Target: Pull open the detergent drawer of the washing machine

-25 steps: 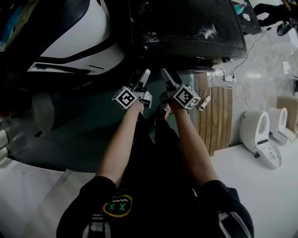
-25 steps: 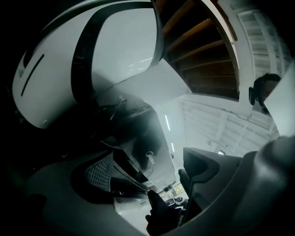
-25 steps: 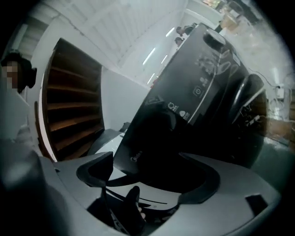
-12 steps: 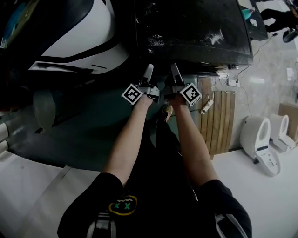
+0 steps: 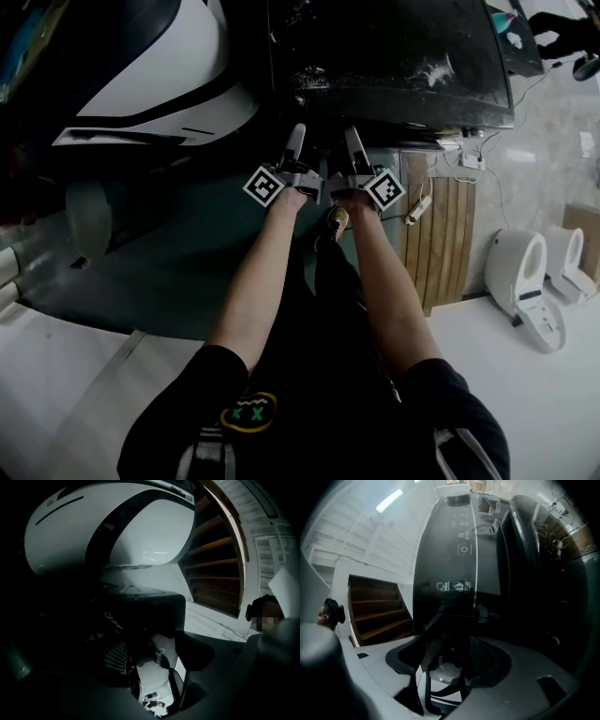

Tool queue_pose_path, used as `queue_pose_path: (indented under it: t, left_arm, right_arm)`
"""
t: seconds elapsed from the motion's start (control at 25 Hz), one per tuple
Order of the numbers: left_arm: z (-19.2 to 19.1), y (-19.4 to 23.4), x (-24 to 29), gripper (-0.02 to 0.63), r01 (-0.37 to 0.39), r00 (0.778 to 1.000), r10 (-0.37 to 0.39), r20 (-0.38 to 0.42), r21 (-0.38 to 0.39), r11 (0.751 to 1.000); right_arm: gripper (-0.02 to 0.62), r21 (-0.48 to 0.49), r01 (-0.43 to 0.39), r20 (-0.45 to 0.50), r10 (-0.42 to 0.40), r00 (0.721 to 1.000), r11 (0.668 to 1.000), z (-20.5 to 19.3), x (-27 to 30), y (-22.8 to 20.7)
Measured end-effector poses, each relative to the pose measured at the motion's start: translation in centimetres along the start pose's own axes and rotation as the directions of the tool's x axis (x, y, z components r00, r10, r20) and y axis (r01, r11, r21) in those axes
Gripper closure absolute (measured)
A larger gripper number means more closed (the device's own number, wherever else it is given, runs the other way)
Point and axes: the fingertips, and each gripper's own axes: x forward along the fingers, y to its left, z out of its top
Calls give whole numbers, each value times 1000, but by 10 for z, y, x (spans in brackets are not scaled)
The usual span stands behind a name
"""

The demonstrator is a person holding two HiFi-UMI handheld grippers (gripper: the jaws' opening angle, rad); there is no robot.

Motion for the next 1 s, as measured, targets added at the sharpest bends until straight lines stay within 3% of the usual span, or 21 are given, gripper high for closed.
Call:
queue_pose_path:
  t: [0.4,1.0]
  left_arm:
    - [2,0,0,311,41,999,-40,19,-44,998]
    - [1,-1,-4,319,56,998,-57,-19,-62,997]
  right_arm:
    - [295,73,-82,21,81,997,994,0,1,-2]
    - [341,45,-55,13,54,998,997,-2,-2,-6]
